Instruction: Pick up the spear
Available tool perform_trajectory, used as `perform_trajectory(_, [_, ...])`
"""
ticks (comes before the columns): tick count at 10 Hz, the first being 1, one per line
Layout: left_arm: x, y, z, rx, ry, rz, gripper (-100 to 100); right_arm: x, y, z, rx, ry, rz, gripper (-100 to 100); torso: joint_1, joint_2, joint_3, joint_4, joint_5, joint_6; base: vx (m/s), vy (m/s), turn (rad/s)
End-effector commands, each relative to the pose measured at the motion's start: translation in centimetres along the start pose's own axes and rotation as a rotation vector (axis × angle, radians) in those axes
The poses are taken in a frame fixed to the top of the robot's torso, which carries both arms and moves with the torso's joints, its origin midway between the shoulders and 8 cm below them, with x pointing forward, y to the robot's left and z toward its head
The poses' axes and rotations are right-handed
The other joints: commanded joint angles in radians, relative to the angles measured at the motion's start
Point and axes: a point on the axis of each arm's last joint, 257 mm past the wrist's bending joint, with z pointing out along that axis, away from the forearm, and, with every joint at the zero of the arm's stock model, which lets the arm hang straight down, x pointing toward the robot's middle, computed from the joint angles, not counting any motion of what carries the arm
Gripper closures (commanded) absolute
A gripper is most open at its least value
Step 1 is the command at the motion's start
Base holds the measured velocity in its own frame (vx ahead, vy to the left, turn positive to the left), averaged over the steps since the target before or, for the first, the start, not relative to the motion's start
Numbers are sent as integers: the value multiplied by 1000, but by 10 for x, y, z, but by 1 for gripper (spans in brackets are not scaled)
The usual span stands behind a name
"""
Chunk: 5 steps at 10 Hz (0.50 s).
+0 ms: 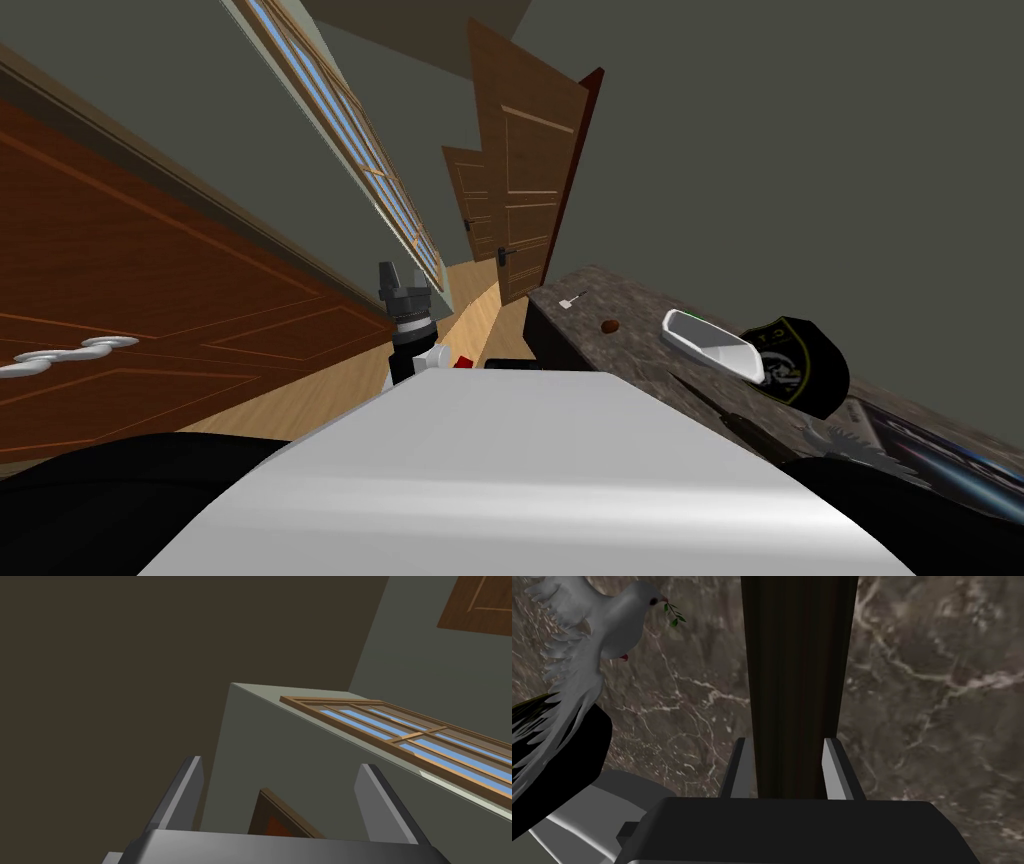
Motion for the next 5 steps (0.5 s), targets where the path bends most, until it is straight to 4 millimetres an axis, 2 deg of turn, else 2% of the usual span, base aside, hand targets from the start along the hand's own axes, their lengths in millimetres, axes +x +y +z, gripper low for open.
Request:
perform_trajectory(1, [0,0,0,0,0,0,0,-5,-7,-5,-7,-5,-8,100,0,0,0,0,0,0,-12,38,-84])
perform_trajectory(3, [0,0,0,0,0,0,0,-13,-21,-12,-9,-9,-23,100,5,2,1,0,1,2,-15,72,-118])
perform_trajectory(4, [0,0,0,0,0,0,0,-8,-17,-11,-7,-6,-20,100,6,2,1,0,2,1,-6,29,-21])
perform_trajectory(5, [0,0,0,0,0,0,0,-9,-16,-12,-9,-8,-20,0,4,1,1,0,1,1,-2,7,0])
